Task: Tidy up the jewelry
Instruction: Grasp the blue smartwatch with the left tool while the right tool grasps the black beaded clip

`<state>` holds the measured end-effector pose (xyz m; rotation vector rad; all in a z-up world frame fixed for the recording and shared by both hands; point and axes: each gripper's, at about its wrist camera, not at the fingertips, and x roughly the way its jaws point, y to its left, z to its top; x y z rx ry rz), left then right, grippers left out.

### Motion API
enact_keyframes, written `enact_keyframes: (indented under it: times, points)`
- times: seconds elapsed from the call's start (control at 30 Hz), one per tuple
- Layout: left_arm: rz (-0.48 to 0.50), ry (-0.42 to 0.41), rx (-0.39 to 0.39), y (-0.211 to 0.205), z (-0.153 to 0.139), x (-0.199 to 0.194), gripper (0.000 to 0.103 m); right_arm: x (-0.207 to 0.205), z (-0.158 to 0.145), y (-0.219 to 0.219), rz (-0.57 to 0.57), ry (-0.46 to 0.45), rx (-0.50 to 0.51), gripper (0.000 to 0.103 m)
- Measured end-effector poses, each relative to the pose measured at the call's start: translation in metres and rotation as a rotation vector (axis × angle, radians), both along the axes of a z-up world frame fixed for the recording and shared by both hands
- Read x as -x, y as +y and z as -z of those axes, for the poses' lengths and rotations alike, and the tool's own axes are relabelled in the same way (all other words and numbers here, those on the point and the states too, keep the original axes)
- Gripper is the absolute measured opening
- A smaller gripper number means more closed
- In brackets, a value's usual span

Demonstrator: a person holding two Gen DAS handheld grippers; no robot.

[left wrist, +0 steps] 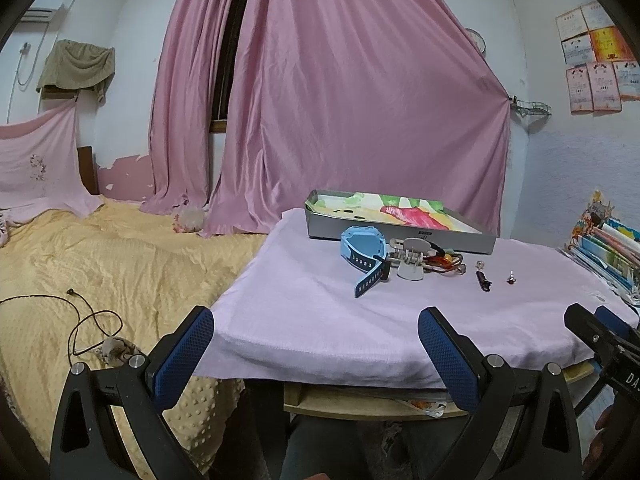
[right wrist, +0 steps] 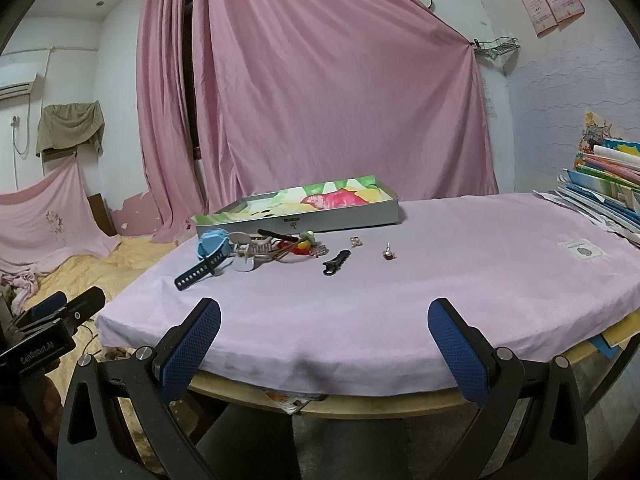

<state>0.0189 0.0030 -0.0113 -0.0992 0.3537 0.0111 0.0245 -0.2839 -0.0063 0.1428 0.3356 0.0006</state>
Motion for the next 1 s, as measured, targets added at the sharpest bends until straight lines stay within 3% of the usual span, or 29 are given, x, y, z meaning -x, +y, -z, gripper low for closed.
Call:
enact_keyframes:
  times: [1.0]
  points:
    - [0.069, 0.173, 0.000, -0.011, -0.010, -0.113, 0.103, -0.108, -0.014, 0.000, -0.019, 0.143, 0.068, 0.102]
